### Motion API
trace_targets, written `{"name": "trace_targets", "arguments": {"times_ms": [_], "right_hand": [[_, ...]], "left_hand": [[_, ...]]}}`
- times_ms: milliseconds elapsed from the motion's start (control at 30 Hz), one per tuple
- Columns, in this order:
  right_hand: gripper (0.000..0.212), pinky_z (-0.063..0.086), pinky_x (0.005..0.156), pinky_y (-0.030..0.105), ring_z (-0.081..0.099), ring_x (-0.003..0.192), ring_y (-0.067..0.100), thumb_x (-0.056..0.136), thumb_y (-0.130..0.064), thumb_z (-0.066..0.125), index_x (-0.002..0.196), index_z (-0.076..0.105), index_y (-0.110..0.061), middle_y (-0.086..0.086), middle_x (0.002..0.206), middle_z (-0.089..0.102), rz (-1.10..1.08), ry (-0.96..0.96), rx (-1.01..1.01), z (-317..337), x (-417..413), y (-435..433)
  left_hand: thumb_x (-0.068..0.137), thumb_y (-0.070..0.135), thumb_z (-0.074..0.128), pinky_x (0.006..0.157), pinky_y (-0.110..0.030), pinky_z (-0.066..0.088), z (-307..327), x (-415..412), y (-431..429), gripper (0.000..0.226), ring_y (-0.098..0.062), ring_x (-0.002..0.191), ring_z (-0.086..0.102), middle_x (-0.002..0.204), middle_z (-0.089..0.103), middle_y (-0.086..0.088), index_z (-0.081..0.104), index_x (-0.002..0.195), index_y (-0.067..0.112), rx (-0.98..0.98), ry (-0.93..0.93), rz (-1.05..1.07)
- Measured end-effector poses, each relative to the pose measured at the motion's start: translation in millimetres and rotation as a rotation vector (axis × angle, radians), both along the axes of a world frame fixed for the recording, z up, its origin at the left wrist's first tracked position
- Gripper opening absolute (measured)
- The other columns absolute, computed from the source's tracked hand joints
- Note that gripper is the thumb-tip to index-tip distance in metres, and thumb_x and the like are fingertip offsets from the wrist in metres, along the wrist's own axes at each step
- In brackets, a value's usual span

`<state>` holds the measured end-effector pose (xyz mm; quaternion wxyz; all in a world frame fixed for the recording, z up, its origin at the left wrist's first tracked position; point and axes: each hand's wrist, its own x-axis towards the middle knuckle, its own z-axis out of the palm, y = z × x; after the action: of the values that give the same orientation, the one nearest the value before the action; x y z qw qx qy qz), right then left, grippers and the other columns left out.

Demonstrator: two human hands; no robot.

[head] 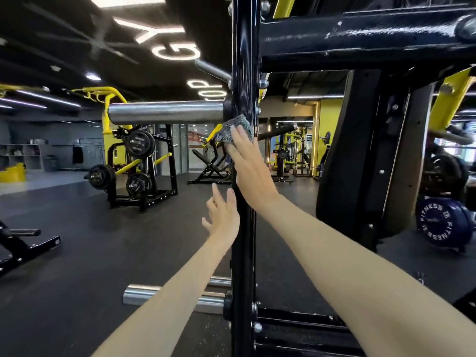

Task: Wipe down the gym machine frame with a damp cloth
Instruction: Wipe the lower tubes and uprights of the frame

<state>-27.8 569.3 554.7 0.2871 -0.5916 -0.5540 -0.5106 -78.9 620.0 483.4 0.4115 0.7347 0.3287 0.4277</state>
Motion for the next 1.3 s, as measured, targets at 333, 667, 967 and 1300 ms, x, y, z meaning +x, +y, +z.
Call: {"name": "trace_targets", "arguments": {"times_ms": [333, 667, 967, 1300], "right_hand": [[0.052, 0.033, 0.114, 0.044, 0.025, 0.144, 0.033, 0.085, 0.018, 0.05, 0.136, 0.046, 0.009, 0.022, 0.149, 0.037, -0.027, 0.01, 0.094, 34.9, 2.7, 0.0], [0.052, 0.042, 0.103, 0.028, 0.039, 0.133, 0.026, 0.081, 0.019, 0.053, 0.131, 0.051, 0.004, 0.014, 0.134, 0.048, -0.002, 0.059, 0.147, 72.6, 2.6, -4.8], [0.044, 0.04, 0.108, 0.039, 0.039, 0.131, 0.032, 0.08, 0.013, 0.057, 0.123, 0.056, 0.004, 0.016, 0.127, 0.052, -0.219, -0.093, 0.054, 76.8, 2.6, -9.0], [0.054, 0.023, 0.118, 0.036, 0.017, 0.147, 0.025, 0.091, 0.01, 0.038, 0.144, 0.04, -0.001, 0.014, 0.155, 0.029, -0.207, -0.104, -0.067, 55.3, 7.4, -12.3]], "left_hand": [[0.097, 0.057, 0.024, 0.115, -0.047, -0.012, 8.9, -5.4, -8.4, 0.072, -0.013, 0.145, 0.016, 0.157, 0.009, 0.0, -0.011, 0.152, 0.028, 0.319, 0.121, -0.086], [0.099, 0.048, 0.039, 0.115, -0.049, -0.01, 6.4, -10.4, 0.8, 0.071, -0.013, 0.145, 0.014, 0.159, 0.007, 0.004, -0.009, 0.15, 0.04, 0.351, 0.117, -0.099], [0.099, 0.046, 0.042, 0.115, -0.048, -0.009, 5.7, -10.9, -2.2, 0.067, -0.011, 0.142, 0.02, 0.155, 0.017, 0.004, 0.001, 0.151, 0.041, 0.337, 0.042, -0.07], [0.104, 0.033, 0.034, 0.119, -0.044, 0.004, 26.2, -33.1, -4.2, 0.043, -0.011, 0.132, 0.029, 0.151, 0.028, 0.013, 0.033, 0.147, 0.034, 0.225, -0.045, -0.147]]}}
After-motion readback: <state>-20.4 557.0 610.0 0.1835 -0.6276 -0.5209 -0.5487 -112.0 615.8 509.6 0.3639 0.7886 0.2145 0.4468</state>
